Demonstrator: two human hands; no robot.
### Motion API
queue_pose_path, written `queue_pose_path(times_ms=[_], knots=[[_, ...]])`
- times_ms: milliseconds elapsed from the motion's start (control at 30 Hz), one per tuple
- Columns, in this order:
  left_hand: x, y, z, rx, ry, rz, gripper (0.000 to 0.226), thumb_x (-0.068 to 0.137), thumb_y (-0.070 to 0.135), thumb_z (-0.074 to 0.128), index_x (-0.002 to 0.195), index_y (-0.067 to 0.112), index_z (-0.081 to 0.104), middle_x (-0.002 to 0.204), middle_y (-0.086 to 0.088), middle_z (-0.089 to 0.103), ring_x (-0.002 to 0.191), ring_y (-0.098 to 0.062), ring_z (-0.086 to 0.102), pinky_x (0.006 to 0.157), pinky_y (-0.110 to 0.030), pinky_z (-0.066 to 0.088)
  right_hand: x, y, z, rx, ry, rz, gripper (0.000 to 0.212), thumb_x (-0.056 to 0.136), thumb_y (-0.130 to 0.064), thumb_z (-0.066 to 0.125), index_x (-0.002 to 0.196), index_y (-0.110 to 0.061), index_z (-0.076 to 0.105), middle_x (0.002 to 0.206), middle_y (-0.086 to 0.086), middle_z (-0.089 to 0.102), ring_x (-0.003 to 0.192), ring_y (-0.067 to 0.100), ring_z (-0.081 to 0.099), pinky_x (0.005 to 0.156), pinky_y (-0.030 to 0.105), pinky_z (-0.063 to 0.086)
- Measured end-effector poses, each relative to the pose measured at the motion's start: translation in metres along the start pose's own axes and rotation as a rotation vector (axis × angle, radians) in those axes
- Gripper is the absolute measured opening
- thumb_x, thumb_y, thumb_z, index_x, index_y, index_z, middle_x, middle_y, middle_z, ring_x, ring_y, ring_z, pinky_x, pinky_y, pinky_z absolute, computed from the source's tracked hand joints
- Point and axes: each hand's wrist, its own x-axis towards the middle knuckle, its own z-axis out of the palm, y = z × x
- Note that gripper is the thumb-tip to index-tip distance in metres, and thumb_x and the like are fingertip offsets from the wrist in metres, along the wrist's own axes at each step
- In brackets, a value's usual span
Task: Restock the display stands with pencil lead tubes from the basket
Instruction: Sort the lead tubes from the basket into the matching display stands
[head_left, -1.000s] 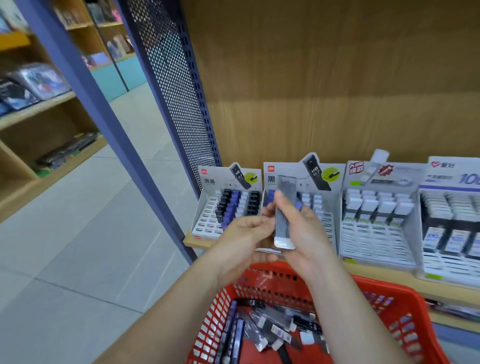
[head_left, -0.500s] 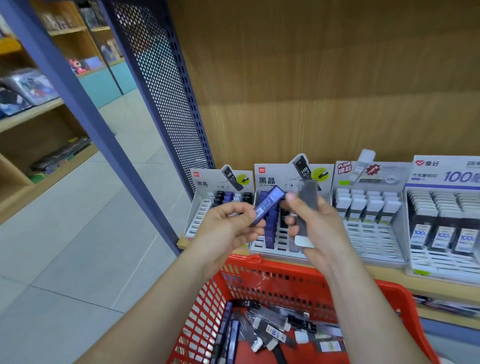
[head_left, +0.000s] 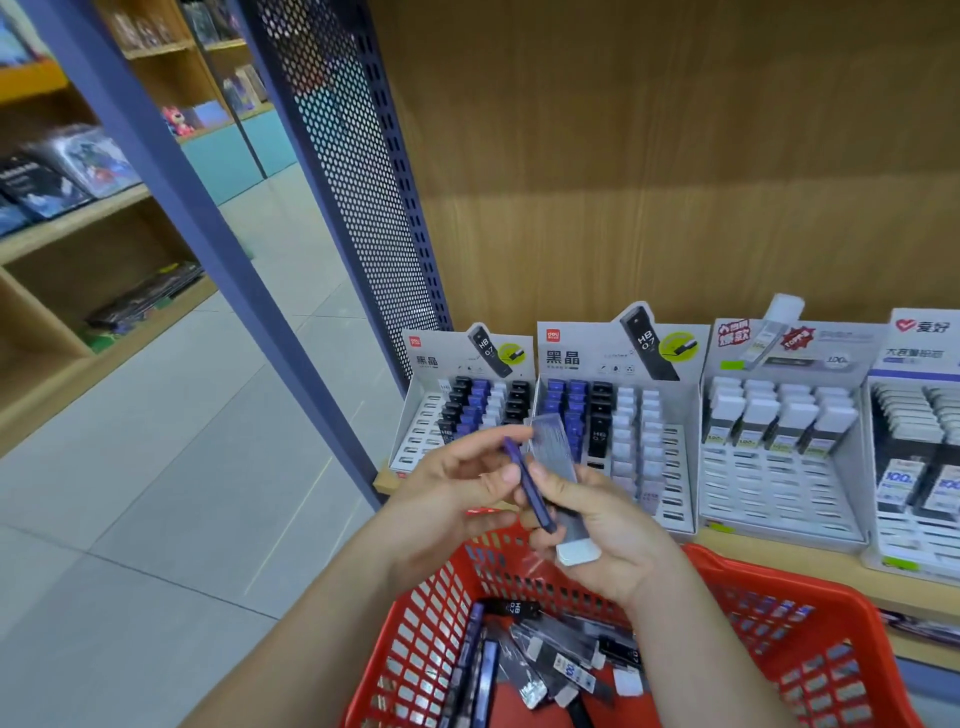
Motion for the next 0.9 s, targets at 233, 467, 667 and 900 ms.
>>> queue_pose_path(times_ms=[233,467,667,900], knots=[[0.008,0.004,-0.035,-0.070,0.502,0.077,0.016,0.084,0.011,0.066,0.096,0.000,0.069,0.078,-0.014,0.066,0.058,-0.015,0.060,0.059,-0.020,0.055,0.022,0.006,0.003,-0.228,0.227,-0.029,0.025,0.095,-0.027,0.062,0.101,-0.003,0.064,0.067,0.008,0.059,0.051,0.014,0.047,0.041,0.021,0.039],[0.055,0.023,-0.096,0.576,0.747,0.186,0.006,0.090,0.010,0.064,0.093,0.012,0.069,0.079,-0.005,0.071,0.066,-0.014,0.066,0.073,-0.026,0.057,0.028,0.010,0.002,-0.409,0.412,-0.064,0.027,0.102,-0.015,0.042,0.100,-0.002,0.066,0.061,0.011,0.057,0.047,0.022,0.056,0.043,0.031,0.049],[0.104,0.022,-0.125,1.016,0.696,0.234,0.019,0.092,0.008,0.059,0.106,0.011,0.071,0.101,-0.003,0.071,0.086,-0.015,0.060,0.076,-0.020,0.041,0.041,0.026,0.012,-0.442,0.339,-0.122,0.015,0.102,-0.020,0.051,0.113,-0.023,0.061,0.089,0.011,0.070,0.061,0.023,0.069,0.053,0.035,0.057],[0.148,0.006,-0.146,1.242,0.626,0.214,0.026,0.090,0.003,0.053,0.106,0.013,0.072,0.107,-0.008,0.071,0.101,-0.027,0.061,0.084,-0.022,0.041,0.055,0.021,0.011,-0.537,0.320,-0.166,0.015,0.102,-0.023,0.049,0.103,-0.023,0.064,0.066,0.003,0.072,0.062,0.023,0.069,0.065,0.040,0.060]])
